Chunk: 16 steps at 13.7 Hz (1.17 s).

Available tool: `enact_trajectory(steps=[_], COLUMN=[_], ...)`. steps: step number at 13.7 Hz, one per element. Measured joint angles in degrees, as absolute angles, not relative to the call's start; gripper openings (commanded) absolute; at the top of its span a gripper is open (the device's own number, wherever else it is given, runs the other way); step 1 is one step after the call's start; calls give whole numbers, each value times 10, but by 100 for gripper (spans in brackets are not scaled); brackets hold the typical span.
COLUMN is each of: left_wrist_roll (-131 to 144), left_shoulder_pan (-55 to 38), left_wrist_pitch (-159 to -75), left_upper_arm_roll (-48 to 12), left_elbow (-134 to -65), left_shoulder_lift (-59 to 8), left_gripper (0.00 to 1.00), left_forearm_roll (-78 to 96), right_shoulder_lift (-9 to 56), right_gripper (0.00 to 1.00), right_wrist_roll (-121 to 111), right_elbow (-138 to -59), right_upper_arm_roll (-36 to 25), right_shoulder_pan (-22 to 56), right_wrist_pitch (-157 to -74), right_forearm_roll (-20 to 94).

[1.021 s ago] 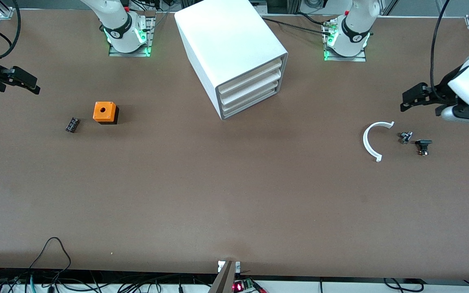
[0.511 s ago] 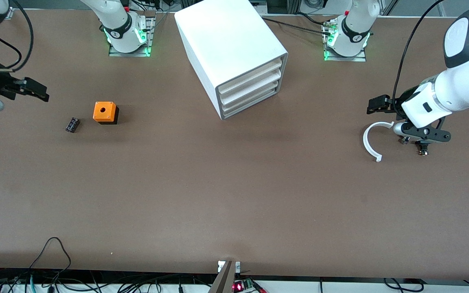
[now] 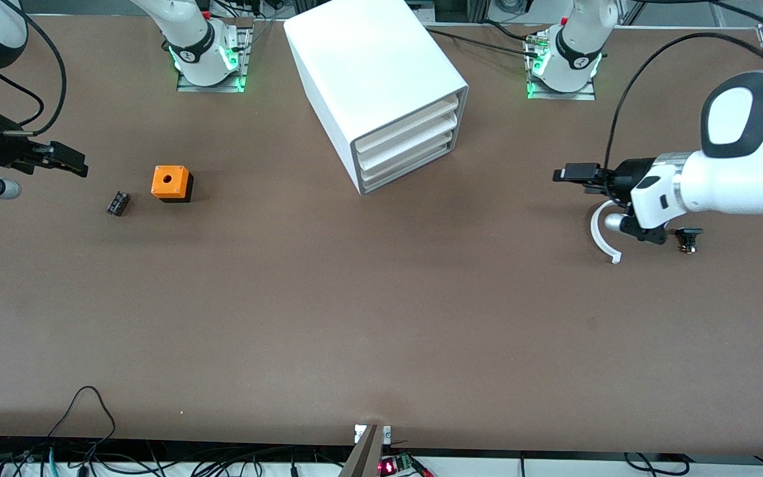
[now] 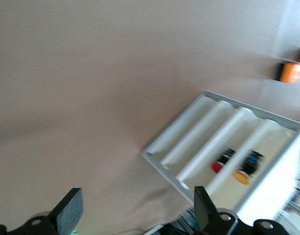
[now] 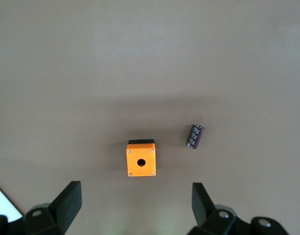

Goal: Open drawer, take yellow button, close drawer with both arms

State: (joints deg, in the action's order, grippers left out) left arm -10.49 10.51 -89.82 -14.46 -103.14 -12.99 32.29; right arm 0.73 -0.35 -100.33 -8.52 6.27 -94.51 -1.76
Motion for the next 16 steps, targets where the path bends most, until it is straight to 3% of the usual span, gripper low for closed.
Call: enact_trajectory(steps=[8,16], left_wrist_roll=[-300,-342], left_shoulder_pan=[72,37], left_wrist_pitch=[-898,-916], left_upper_arm_roll=[-151,-222], left_elbow=[-1182,-1249], left_shoulder_lift=[-180,-199], left_gripper=[99,84], left_forearm_roll=[548,610], right_shoulder_lift=[7,7], right_gripper=[100,100], right_wrist_roll=[-5,-45], right_elbow=[-1001,-980], right_upper_arm_roll=[-79,-58], right_shoulder_pan=[114,135], right_wrist_pitch=[-928,-914], right_forearm_roll=[-9,23])
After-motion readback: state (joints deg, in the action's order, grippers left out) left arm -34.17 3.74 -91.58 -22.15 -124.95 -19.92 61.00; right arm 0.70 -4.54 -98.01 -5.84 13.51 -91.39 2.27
